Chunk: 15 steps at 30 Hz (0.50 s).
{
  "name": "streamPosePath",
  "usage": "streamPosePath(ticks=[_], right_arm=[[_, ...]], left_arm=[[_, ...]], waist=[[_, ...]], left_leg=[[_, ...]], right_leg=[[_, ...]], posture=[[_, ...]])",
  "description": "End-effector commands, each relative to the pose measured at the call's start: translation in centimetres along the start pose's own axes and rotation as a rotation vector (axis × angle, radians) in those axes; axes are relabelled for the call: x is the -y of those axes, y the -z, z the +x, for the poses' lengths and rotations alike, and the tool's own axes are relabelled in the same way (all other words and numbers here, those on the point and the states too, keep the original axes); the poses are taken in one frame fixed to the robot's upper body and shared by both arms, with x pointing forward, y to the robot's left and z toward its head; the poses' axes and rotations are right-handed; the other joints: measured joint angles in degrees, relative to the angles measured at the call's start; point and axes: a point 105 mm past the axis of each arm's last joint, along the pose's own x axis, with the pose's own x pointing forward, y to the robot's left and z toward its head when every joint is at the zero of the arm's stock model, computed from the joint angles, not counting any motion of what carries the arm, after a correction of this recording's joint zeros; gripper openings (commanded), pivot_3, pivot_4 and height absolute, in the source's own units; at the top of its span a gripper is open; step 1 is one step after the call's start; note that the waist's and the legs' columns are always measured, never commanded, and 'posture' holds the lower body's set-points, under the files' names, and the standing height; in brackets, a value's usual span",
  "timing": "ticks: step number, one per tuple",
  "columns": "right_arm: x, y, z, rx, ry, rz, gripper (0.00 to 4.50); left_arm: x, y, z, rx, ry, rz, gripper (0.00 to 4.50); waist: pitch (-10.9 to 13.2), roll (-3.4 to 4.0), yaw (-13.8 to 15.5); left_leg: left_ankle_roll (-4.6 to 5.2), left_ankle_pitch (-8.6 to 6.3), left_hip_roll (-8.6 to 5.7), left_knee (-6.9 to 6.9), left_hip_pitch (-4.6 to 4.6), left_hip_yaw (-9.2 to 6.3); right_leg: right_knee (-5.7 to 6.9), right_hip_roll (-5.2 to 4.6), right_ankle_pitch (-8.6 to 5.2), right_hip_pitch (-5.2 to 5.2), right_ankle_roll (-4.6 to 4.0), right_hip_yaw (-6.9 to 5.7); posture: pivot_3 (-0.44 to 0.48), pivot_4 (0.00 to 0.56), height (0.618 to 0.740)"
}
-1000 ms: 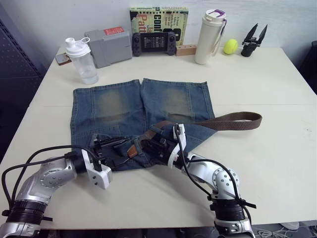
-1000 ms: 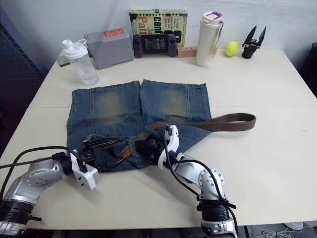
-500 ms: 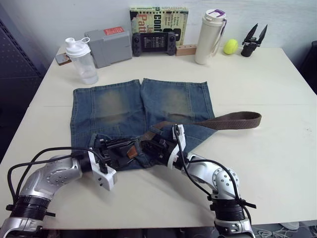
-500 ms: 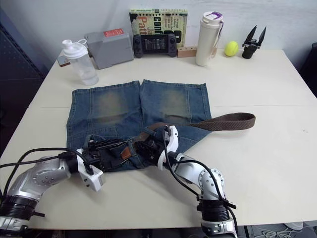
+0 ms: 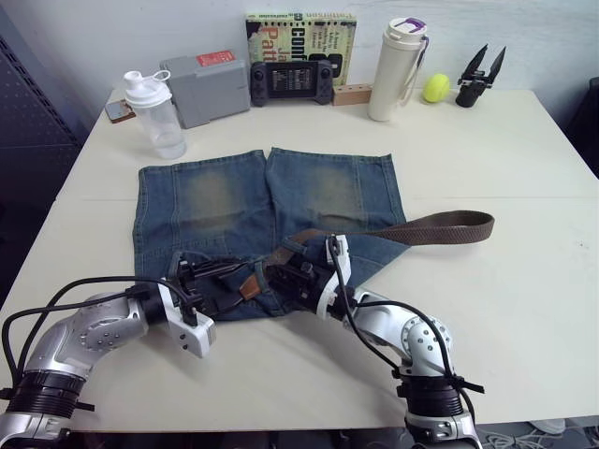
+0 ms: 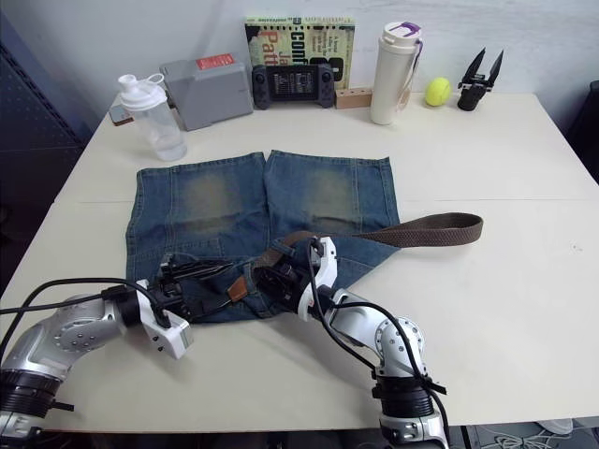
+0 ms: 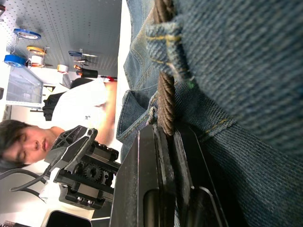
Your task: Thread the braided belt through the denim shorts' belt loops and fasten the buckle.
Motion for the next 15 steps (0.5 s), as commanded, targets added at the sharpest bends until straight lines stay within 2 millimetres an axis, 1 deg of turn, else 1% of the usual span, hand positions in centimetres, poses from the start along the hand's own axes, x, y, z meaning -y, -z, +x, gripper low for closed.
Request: streamPosePath(ticks=[1, 6, 9, 10, 11, 12, 13, 15], right_arm=[[-0.97, 0.31, 0.08, -0.011, -0.043, -0.003, 0.00], [-0.94, 0.30, 0.11, -0.010, -0.042, -0.002, 0.00], [-0.93, 0.27, 0.12, -0.009, -0.041, -0.003, 0.00], [-0.92, 0.26, 0.11, -0.009, -0.039, -0.003, 0.00], [-0.91, 0.25, 0.11, -0.008, -0.039, -0.003, 0.00], [-0.90, 0.22, 0.10, -0.007, -0.038, -0.004, 0.00], [-0.87, 0.20, 0.08, -0.006, -0.036, -0.003, 0.00], [-0.83, 0.16, 0.06, -0.004, -0.034, -0.002, 0.00]], left_arm=[[-0.79, -0.54, 0.28, 0.020, -0.028, 0.030, 3.91], [-0.13, -1.34, 1.05, 0.061, -0.003, 0.025, 3.91], [-0.02, -1.47, 1.21, 0.068, 0.002, 0.029, 3.91], [-0.11, -1.42, 1.17, 0.066, 0.000, 0.032, 3.66], [-0.17, -1.37, 1.13, 0.064, -0.001, 0.033, 3.66], [-0.25, -1.30, 1.05, 0.062, -0.001, 0.036, 3.15], [-0.33, -1.21, 0.91, 0.056, 0.001, 0.040, 3.05], [-0.40, -1.16, 0.68, 0.052, 0.007, 0.051, 2.19]], waist=[[0.00, 0.00, 0.00], [0.00, 0.00, 0.00], [0.00, 0.00, 0.00], [0.00, 0.00, 0.00], [0.00, 0.00, -0.01], [0.00, 0.00, -0.01], [0.00, 0.00, -0.01], [0.00, 0.00, 0.00]], left_leg=[[0.00, 0.00, 0.00, 0.00, 0.00, 0.00], [0.00, 0.00, 0.00, 0.00, 0.00, 0.00], [0.00, 0.00, -0.01, 0.00, 0.00, 0.00], [0.00, 0.00, -0.01, 0.00, 0.00, 0.00], [0.00, 0.00, -0.01, 0.00, 0.00, 0.00], [0.00, 0.00, -0.01, 0.00, 0.00, 0.01], [0.00, 0.00, -0.01, 0.00, 0.00, 0.01], [0.00, 0.00, -0.01, 0.00, 0.00, 0.00]], right_leg=[[0.00, 0.00, 0.00, 0.00, 0.00, 0.00], [0.00, 0.00, 0.00, 0.00, 0.00, 0.00], [0.00, 0.00, 0.00, 0.00, 0.00, 0.00], [0.00, 0.00, 0.00, 0.00, 0.00, 0.00], [0.00, 0.00, 0.00, 0.00, 0.00, 0.00], [0.00, 0.00, 0.00, 0.00, 0.00, 0.00], [0.00, 0.00, 0.00, 0.00, 0.00, 0.00], [0.00, 0.00, 0.00, 0.00, 0.00, 0.00]], posture=[[0.000, 0.150, 0.731], [0.000, 0.150, 0.731], [0.000, 0.150, 0.731], [0.000, 0.150, 0.731], [0.000, 0.150, 0.731], [0.000, 0.150, 0.731], [0.000, 0.150, 0.731], [0.000, 0.150, 0.731]])
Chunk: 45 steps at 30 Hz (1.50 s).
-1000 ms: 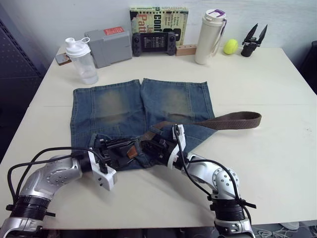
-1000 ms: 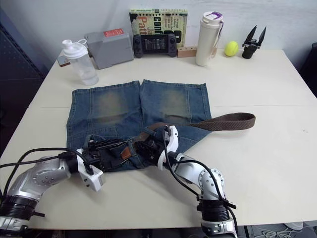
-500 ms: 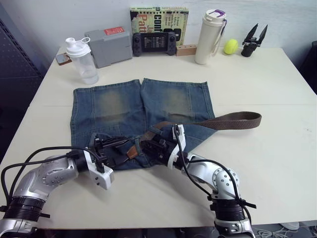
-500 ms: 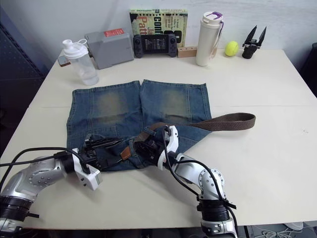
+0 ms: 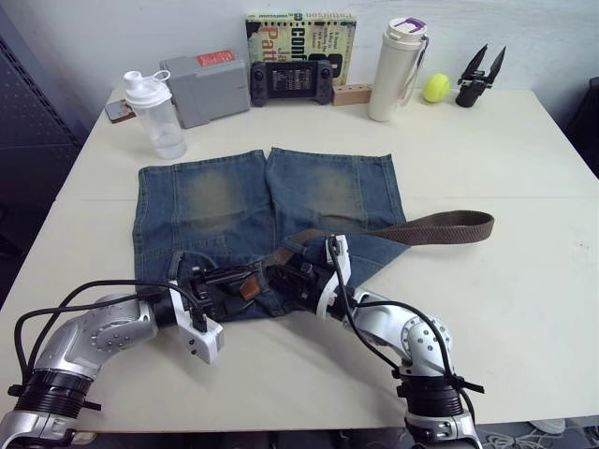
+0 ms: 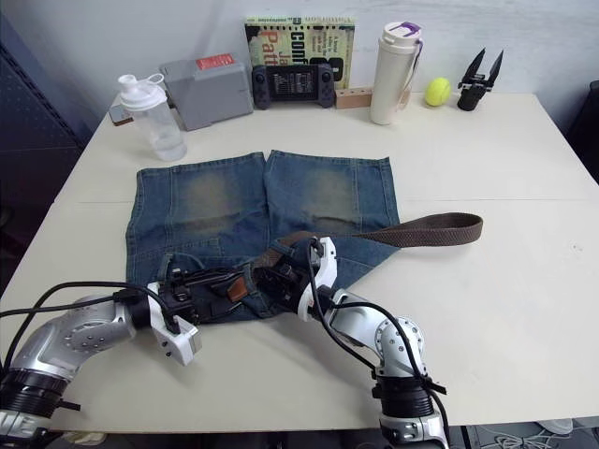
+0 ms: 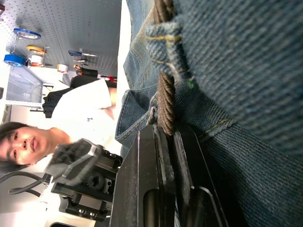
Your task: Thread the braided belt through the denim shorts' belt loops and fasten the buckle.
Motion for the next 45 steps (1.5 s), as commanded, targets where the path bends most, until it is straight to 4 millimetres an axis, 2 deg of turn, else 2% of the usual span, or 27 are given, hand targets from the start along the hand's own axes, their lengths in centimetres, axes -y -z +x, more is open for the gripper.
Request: streamPosePath(ticks=[1, 5, 14, 15, 16, 20, 21, 24, 25, 32, 38, 43, 45], right_arm=[[-0.8, 0.1, 0.1, -0.002, -0.033, -0.001, 0.00], [-0.7, -0.1, 0.1, 0.003, -0.027, 0.001, 0.00], [-0.8, -0.1, 0.0, -0.012, -0.028, -0.041, 0.00], [-0.7, -0.1, 0.0, -0.013, -0.021, -0.048, 0.63], [-0.6, -0.1, -0.1, -0.013, -0.018, -0.051, 0.81], [-0.6, 0.0, -0.1, -0.012, -0.018, -0.054, 2.44], [-0.6, 0.0, -0.1, -0.011, -0.016, -0.055, 3.07], [-0.5, 0.0, -0.1, -0.008, -0.009, -0.055, 4.18], [-0.4, -0.1, 0.0, -0.006, -0.007, -0.051, 4.39], [0.6, -0.5, -0.2, 0.025, 0.038, -0.002, 4.39], [0.1, 0.4, -1.3, -0.023, 0.010, -0.083, 4.39], [0.7, -0.6, -0.6, 0.035, 0.045, -0.020, 4.39], [0.6, -0.7, -0.3, 0.042, 0.039, -0.003, 3.72]], left_arm=[[-0.9, -0.1, -0.4, 0.002, -0.020, 0.038, 1.79], [-1.0, 0.1, -0.8, -0.021, -0.011, 0.046, 0.05], [-1.0, 0.3, -0.7, -0.036, -0.008, 0.042, 0.01], [-1.0, 0.3, -0.7, -0.037, -0.009, 0.041, 0.00], [-1.0, 0.3, -0.7, -0.038, -0.011, 0.041, 0.00], [-1.1, 0.5, -0.6, -0.045, -0.014, 0.032, 0.00], [-1.0, 0.5, -0.7, -0.049, -0.013, 0.023, 0.00], [-1.1, 0.7, -0.8, -0.059, -0.007, 0.018, 0.00], [-1.1, 0.8, -0.9, -0.059, -0.008, 0.019, 0.00], [-1.2, 0.5, -1.3, -0.051, -0.009, 0.022, 0.00], [-0.9, 0.3, -1.2, -0.041, -0.005, 0.014, 0.00], [-0.9, -0.1, -0.9, -0.017, -0.010, 0.011, 0.00], [-0.9, -0.2, -0.9, -0.014, -0.006, 0.014, 0.00]], waist=[[0.00, 0.00, -0.01], [0.00, 0.00, 0.01], [0.00, 0.00, 0.01], [0.00, 0.00, 0.02], [0.00, 0.00, 0.02], [0.00, 0.00, 0.02], [0.00, 0.00, 0.02], [-0.01, -0.01, 0.01], [-0.02, -0.01, -0.01], [-0.03, -0.01, -0.04], [-0.04, -0.03, 0.03], [-0.04, -0.03, -0.02], [-0.04, -0.03, -0.01]], left_leg=[[0.00, 0.00, 0.00, 0.00, 0.00, 0.00], [0.00, 0.00, 0.00, 0.00, 0.00, 0.00], [0.00, 0.00, 0.00, 0.00, 0.00, 0.00], [0.00, 0.00, 0.00, 0.00, 0.00, 0.00], [0.00, 0.00, 0.00, 0.00, 0.00, 0.00], [0.00, 0.00, 0.00, 0.00, 0.01, 0.00], [0.00, 0.00, 0.00, 0.01, 0.01, 0.00], [0.00, 0.00, 0.00, 0.01, 0.02, 0.00], [0.00, 0.00, 0.01, 0.01, 0.03, 0.01], [0.00, 0.00, 0.02, 0.01, 0.09, 0.01], [0.00, 0.00, 0.01, 0.00, 0.07, 0.00], [-0.01, 0.00, 0.06, 0.01, 0.11, 0.04], [-0.01, 0.00, 0.06, 0.01, 0.11, 0.04]], right_leg=[[0.00, 0.00, 0.00, 0.00, 0.00, 0.00], [0.00, 0.00, 0.00, 0.00, 0.00, 0.00], [0.00, 0.00, 0.00, 0.00, 0.00, 0.00], [0.00, 0.00, 0.00, 0.00, 0.00, 0.00], [0.00, 0.00, 0.00, 0.00, 0.00, 0.01], [0.00, 0.00, 0.00, 0.00, 0.00, 0.01], [0.01, 0.00, 0.00, 0.00, 0.00, 0.01], [0.02, 0.00, 0.00, 0.01, 0.00, 0.01], [0.03, 0.00, 0.00, 0.01, 0.00, 0.01], [0.11, 0.00, 0.00, 0.01, 0.00, 0.02], [0.11, -0.02, 0.00, 0.01, 0.00, 0.02], [0.12, -0.01, 0.00, 0.01, 0.00, 0.00], [0.12, -0.01, 0.00, 0.01, 0.00, 0.00]], posture=[[0.000, 0.150, 0.731], [0.000, 0.150, 0.731], [0.000, 0.150, 0.731], [0.000, 0.150, 0.731], [0.000, 0.150, 0.731], [0.000, 0.150, 0.731], [0.000, 0.150, 0.731], [0.000, 0.150, 0.731], [0.000, 0.150, 0.731], [0.000, 0.150, 0.731], [0.000, 0.150, 0.731], [0.000, 0.150, 0.731], [0.000, 0.150, 0.731]])
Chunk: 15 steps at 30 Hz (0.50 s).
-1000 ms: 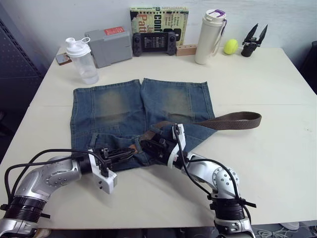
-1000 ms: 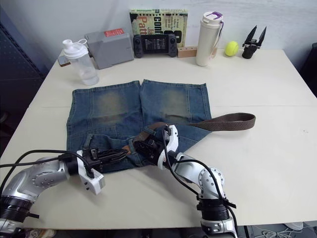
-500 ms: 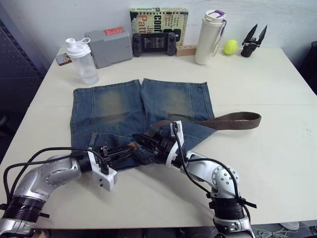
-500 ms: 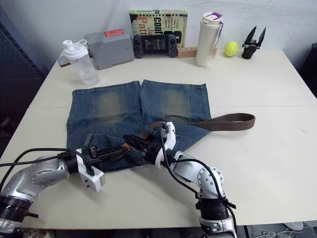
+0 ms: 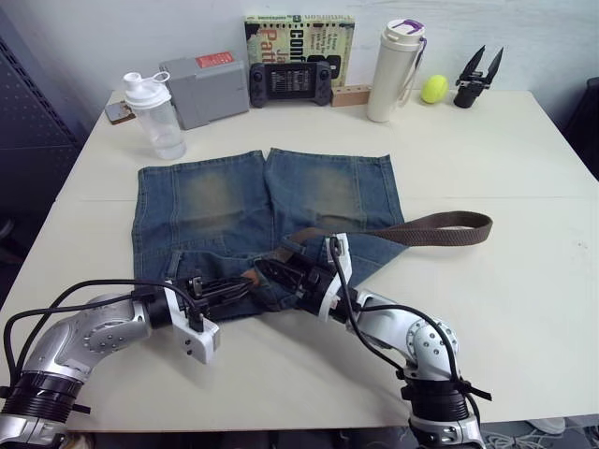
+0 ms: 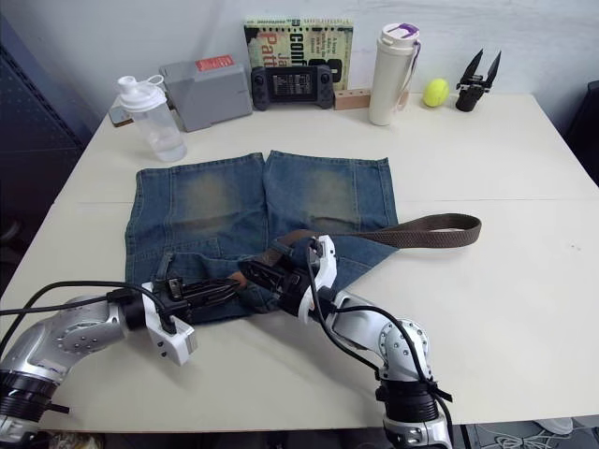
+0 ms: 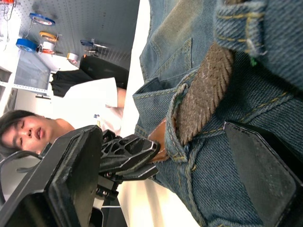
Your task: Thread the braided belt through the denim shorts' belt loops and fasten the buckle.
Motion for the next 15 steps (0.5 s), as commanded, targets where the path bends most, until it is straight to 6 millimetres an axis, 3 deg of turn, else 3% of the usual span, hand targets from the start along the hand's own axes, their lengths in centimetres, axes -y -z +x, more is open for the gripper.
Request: streamPosePath(ticks=[1, 2, 9, 13, 14, 15], right_arm=[[1.5, -0.5, 0.5, 0.043, 0.070, 0.065, 3.42], [1.4, -0.5, 0.6, 0.043, 0.066, 0.069, 3.15], [1.4, -1.1, 1.2, 0.078, 0.067, 0.105, 0.03], [1.4, -1.2, 1.3, 0.083, 0.070, 0.109, 0.03], [1.4, -1.2, 1.3, 0.083, 0.071, 0.109, 0.00], [1.4, -1.2, 1.3, 0.083, 0.071, 0.110, 0.00]], left_arm=[[-0.7, -0.4, -0.4, 0.018, -0.028, 0.009, 0.00], [-0.7, -0.4, -0.4, 0.018, -0.027, 0.010, 0.00], [-0.8, -0.6, -0.4, 0.025, -0.027, 0.019, 0.00], [-1.7, -0.7, -0.5, 0.020, -0.080, 0.001, 0.00], [-2.1, -0.6, -0.5, 0.017, -0.106, -0.011, 0.93], [-2.3, -0.5, -0.6, 0.007, -0.107, -0.017, 1.29]], waist=[[0.00, 0.00, 0.00], [0.00, 0.00, 0.00], [0.00, 0.00, -0.01], [0.00, 0.00, -0.05], [0.00, 0.00, -0.06], [0.00, 0.00, -0.01]], left_leg=[[0.00, 0.00, 0.00, 0.00, 0.00, 0.00], [0.00, 0.00, 0.00, 0.00, 0.00, 0.00], [0.00, 0.00, -0.02, -0.01, -0.02, -0.01], [0.00, 0.00, -0.03, -0.01, -0.02, -0.03], [0.00, 0.00, -0.02, -0.01, -0.02, -0.02], [0.00, 0.00, -0.01, -0.01, -0.02, -0.03]], right_leg=[[0.00, 0.00, 0.00, 0.00, 0.00, 0.00], [0.00, 0.00, 0.00, 0.00, 0.00, 0.00], [0.00, 0.00, 0.00, -0.01, 0.00, 0.01], [0.00, 0.00, 0.00, -0.01, 0.00, 0.00], [0.00, 0.00, 0.00, -0.01, 0.00, 0.01], [0.00, 0.00, 0.00, -0.01, 0.00, 0.00]], posture=[[0.000, 0.150, 0.731], [0.000, 0.150, 0.731], [0.000, 0.150, 0.731], [0.000, 0.150, 0.731], [0.000, 0.150, 0.731], [0.000, 0.150, 0.731]])
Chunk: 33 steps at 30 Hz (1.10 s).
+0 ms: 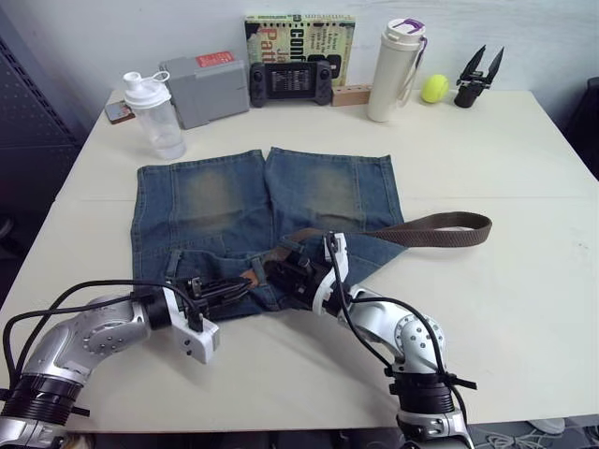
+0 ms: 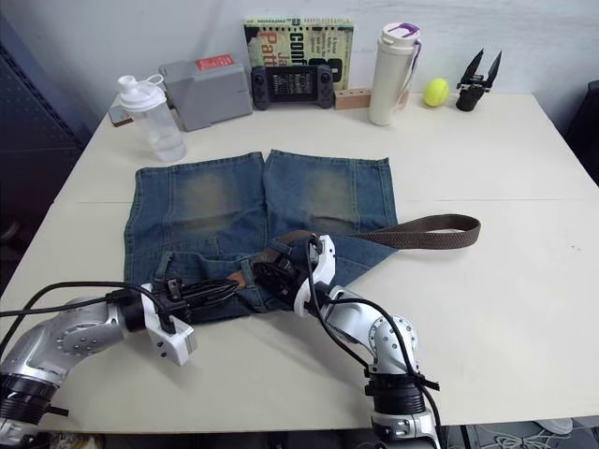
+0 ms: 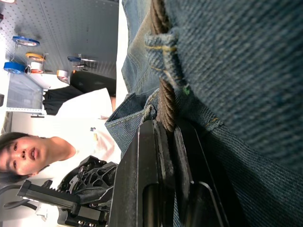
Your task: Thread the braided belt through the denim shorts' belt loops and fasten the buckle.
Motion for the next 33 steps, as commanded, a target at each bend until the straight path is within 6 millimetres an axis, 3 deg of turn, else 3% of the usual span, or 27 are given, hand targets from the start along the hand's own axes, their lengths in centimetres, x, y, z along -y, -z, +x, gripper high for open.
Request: streamPosePath(ticks=[1, 3, 12, 33], right_arm=[[0.2, -0.5, 0.1, 0.029, 0.014, 0.007, 0.00], [0.2, -0.5, 0.1, 0.029, 0.014, 0.012, 0.00], [-1.6, -1.0, 0.2, 0.052, -0.085, 0.097, 0.00], [-3.0, -0.2, 0.5, 0.013, -0.191, 0.339, 0.00]], left_arm=[[-2.4, -0.3, -0.5, 0.004, -0.085, 0.008, 1.76], [-2.2, -0.1, -0.7, -0.012, -0.055, 0.011, 2.72], [-2.2, 0.6, -1.5, -0.039, -0.032, 0.052, 2.72], [-4.5, 1.4, -1.5, -0.048, -0.087, 0.056, 2.72]], waist=[[0.00, 0.00, 0.05], [0.00, 0.00, 0.07], [0.00, 0.00, 0.07], [0.01, 0.02, 0.02]], left_leg=[[0.00, 0.00, 0.01, 0.00, 0.00, -0.02], [0.00, 0.00, 0.03, 0.02, 0.00, 0.00], [0.00, 0.00, -0.02, 0.02, 0.01, 0.01], [0.00, 0.00, -0.05, 0.01, -0.04, -0.02]], right_leg=[[0.00, 0.00, 0.00, 0.00, 0.00, 0.00], [0.00, -0.03, 0.00, 0.01, 0.00, 0.04], [0.00, -0.02, 0.00, 0.01, 0.00, 0.03], [0.00, -0.02, 0.00, -0.02, 0.00, 0.00]], posture=[[0.000, 0.150, 0.731], [0.000, 0.150, 0.731], [0.000, 0.150, 0.731], [0.000, 0.150, 0.731]])
